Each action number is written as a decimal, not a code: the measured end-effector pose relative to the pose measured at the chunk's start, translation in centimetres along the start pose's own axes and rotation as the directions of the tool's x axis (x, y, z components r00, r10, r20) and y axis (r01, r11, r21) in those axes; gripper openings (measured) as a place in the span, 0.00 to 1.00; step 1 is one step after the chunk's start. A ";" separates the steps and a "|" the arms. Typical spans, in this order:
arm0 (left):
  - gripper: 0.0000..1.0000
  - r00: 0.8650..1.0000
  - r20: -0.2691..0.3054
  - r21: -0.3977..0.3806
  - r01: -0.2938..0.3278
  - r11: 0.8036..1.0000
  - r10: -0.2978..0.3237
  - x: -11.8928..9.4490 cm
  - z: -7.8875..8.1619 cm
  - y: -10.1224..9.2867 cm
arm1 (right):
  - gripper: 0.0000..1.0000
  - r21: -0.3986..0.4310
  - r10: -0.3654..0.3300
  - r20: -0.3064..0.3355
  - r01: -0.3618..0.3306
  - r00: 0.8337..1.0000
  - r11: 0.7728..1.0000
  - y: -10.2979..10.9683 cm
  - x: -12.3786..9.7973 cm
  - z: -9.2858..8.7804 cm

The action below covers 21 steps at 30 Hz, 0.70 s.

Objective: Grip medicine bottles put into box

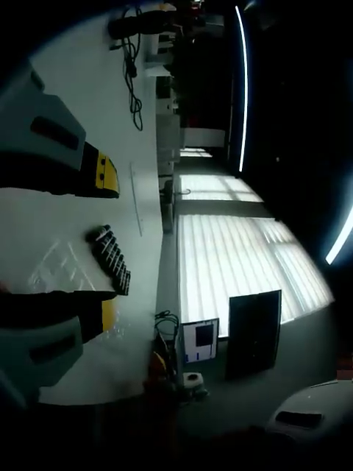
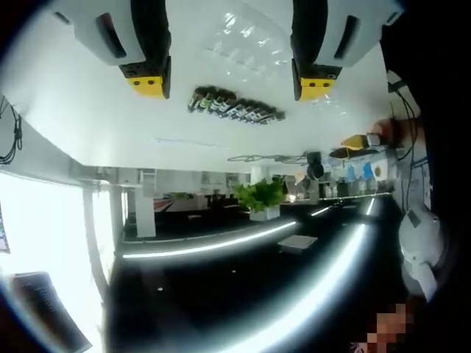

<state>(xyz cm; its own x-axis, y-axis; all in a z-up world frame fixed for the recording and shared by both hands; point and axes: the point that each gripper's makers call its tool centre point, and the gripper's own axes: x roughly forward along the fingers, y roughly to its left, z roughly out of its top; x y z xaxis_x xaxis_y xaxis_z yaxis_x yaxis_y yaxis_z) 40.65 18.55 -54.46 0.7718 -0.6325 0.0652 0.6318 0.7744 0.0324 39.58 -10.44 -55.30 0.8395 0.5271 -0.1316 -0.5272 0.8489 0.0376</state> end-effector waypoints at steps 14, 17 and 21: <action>0.43 1.000 -0.007 -0.004 0.015 1.000 -0.015 1.1 -1.2 -0.4 | 0.65 0.032 -0.042 0.040 0.041 0.998 0.999 -0.8 0.2 -0.1; 0.41 1.000 -0.013 -0.024 0.014 1.000 -0.014 1.3 -1.6 -0.5 | 0.64 0.026 -0.052 0.035 0.051 0.998 0.998 -1.2 0.2 -0.1; 0.40 1.000 -0.013 -0.041 0.015 0.999 -0.015 1.4 -1.8 -0.8 | 0.65 0.028 -0.056 0.029 0.056 0.998 0.998 -1.4 0.4 0.3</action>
<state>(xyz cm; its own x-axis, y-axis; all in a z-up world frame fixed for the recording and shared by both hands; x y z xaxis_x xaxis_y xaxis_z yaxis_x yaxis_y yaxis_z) 41.36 17.04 -56.24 0.7629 -0.6445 0.0517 0.6456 0.7636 -0.0074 40.68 -11.47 -55.14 0.8714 0.4793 -0.1044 -0.4759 0.8776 0.0576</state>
